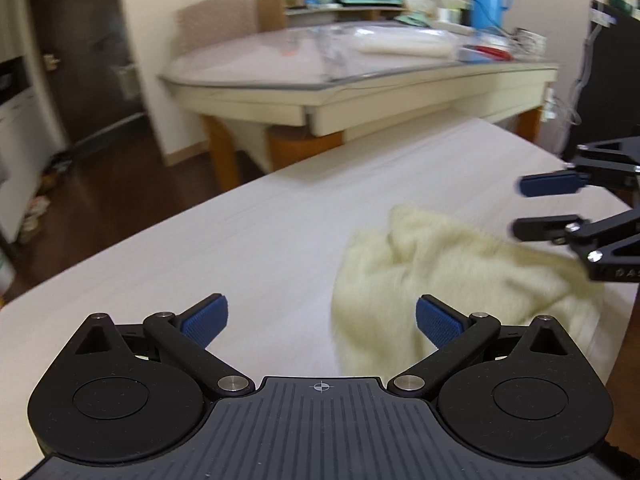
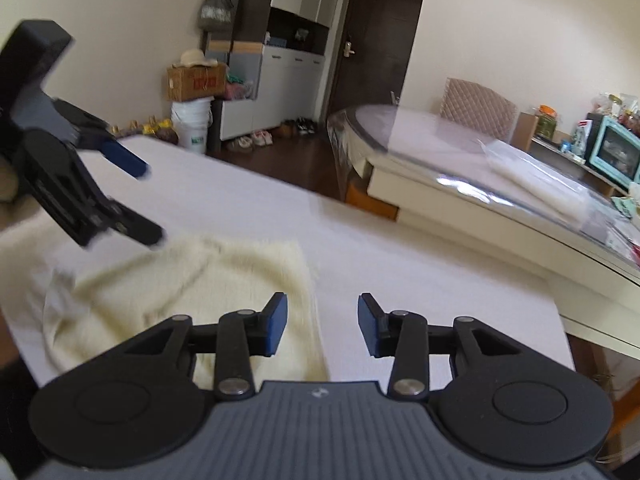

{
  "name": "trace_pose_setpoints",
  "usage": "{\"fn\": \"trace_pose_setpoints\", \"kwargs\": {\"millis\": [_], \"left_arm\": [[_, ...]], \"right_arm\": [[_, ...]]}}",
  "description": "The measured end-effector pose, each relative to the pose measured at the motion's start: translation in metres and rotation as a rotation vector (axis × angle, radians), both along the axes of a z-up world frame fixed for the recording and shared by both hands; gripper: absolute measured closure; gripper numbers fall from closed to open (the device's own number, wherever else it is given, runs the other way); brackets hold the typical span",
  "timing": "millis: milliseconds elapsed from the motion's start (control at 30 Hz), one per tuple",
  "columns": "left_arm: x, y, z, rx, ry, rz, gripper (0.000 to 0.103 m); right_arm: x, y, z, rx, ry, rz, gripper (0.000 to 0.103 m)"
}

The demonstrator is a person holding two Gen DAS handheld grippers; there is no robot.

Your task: Fold towel

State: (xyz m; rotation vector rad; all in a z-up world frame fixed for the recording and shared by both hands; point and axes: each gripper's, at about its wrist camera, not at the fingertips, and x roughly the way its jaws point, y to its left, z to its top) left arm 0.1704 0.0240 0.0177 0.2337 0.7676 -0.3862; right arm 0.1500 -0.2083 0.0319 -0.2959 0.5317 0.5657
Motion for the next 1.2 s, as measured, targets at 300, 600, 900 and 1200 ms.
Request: {"fn": "trace_pose_setpoints", "kwargs": {"millis": [300,600,900,1200], "left_arm": [[0.056,-0.008,-0.020,-0.039,0.110,-0.109,0.020],[0.056,-0.022,-0.032,-0.034,0.123,-0.198,0.049],[0.031,-0.022,-0.024,0.006,0.041,-0.167,0.092],[0.002,0.017,-0.020,0.098,-0.060,0.085,0.093]], "right_arm": [[0.043,0.005,-0.007,0.069,0.096,0.015,0.058],[0.055,0.023,-0.024,0.031,0.152,0.057,0.058],[0.027,0.018,-0.020,-0.043,0.076,0.032,0.101],[-0.008,-0.012,-0.027,-0.172,0.033,-0.092,0.099]]}}
